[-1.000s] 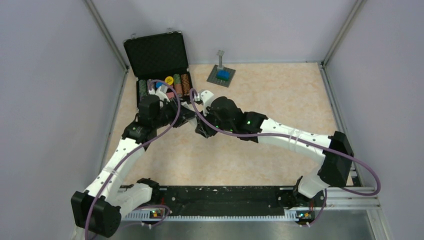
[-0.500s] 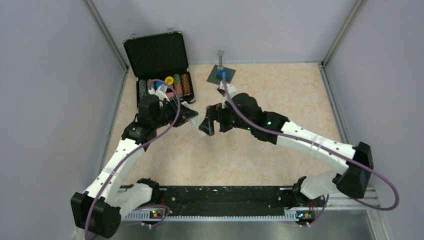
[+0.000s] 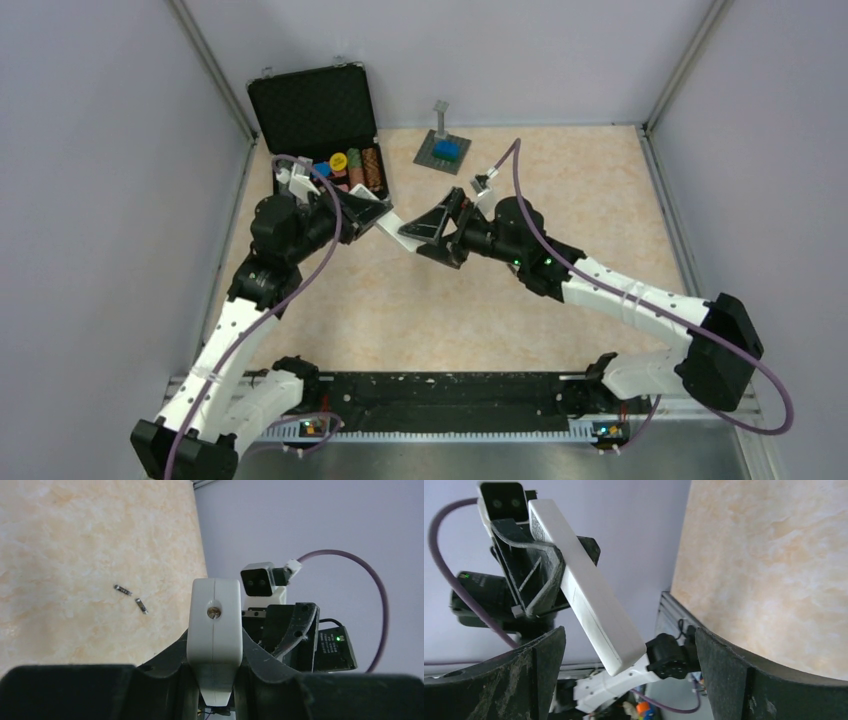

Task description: Load the batteries into the remote control

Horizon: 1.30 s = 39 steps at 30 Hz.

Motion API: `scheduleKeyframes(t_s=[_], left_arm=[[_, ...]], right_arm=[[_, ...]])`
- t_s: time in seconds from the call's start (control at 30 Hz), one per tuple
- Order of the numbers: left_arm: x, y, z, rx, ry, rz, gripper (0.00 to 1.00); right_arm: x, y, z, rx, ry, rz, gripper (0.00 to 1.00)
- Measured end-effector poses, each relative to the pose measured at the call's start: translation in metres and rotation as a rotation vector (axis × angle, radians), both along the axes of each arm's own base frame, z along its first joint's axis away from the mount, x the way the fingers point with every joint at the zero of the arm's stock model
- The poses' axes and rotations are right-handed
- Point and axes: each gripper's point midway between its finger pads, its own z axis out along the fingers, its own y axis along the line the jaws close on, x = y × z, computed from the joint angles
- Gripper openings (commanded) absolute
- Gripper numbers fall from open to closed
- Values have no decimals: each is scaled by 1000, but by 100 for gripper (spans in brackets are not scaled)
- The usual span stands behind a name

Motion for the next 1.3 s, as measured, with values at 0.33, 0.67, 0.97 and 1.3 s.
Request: scheduleKeyframes(t_s=[0.33,0.67,0.97,1.3], left_arm=[[-4,0,19,-79,-30,9,0],[-6,6,25,-163,6,62,0],[-4,10,9,-203,100,107,0],[-3,23,-5,-207,176,212,0]], right_arm=[[4,17,38,251,76,18,81],[10,25,30,266,119,14,66],[8,25,22,233,125,20,43],[4,22,13,229,140,29,31]])
